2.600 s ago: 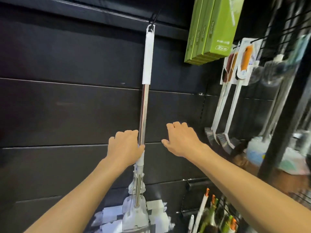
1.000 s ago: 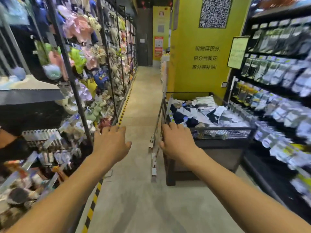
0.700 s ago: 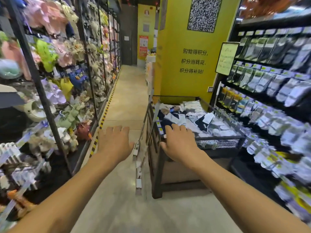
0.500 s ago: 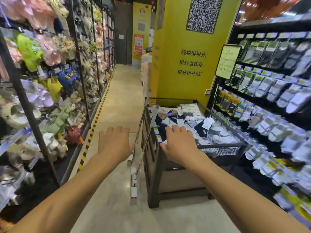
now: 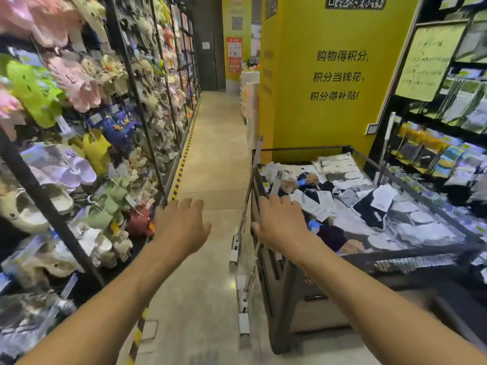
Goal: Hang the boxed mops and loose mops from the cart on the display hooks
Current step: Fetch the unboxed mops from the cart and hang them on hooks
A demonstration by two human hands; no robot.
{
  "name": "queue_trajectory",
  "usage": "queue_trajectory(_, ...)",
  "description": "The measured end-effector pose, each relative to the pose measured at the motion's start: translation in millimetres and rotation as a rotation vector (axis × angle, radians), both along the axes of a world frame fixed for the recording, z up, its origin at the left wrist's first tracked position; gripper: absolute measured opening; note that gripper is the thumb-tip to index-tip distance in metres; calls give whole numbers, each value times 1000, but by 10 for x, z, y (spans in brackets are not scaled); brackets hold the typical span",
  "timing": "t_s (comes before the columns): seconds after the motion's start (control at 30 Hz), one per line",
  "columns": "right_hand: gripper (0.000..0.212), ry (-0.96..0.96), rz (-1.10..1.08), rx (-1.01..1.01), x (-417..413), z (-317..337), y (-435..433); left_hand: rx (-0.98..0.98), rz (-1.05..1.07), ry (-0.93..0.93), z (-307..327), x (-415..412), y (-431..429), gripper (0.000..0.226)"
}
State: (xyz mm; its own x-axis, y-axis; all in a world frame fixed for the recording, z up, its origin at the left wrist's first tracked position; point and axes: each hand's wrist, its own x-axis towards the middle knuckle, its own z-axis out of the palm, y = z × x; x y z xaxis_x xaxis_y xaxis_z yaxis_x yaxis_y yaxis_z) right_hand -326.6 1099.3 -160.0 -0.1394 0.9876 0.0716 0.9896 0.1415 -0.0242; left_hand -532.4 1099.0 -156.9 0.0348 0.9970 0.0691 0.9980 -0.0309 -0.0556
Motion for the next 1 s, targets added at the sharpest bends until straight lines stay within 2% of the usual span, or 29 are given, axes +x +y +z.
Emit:
queue_trajectory(0.33,55,38,129,3,-645,-322,2160,-30,82,131,-40,-498,1955,55)
queue_trajectory(0.53,61,9,98,-53,-685,-476,2966,-74,58,128,-228,-591,2834,55)
queue_trajectory(0.77,60,1,-71,-131,-536,-838,3498,-146,-149,93,-715,-416,3857,61)
queue_trajectory(1.0,48,-2,-429,-281,-417,-1314,3704,-262,-463,85,-1341,-61,4832,56)
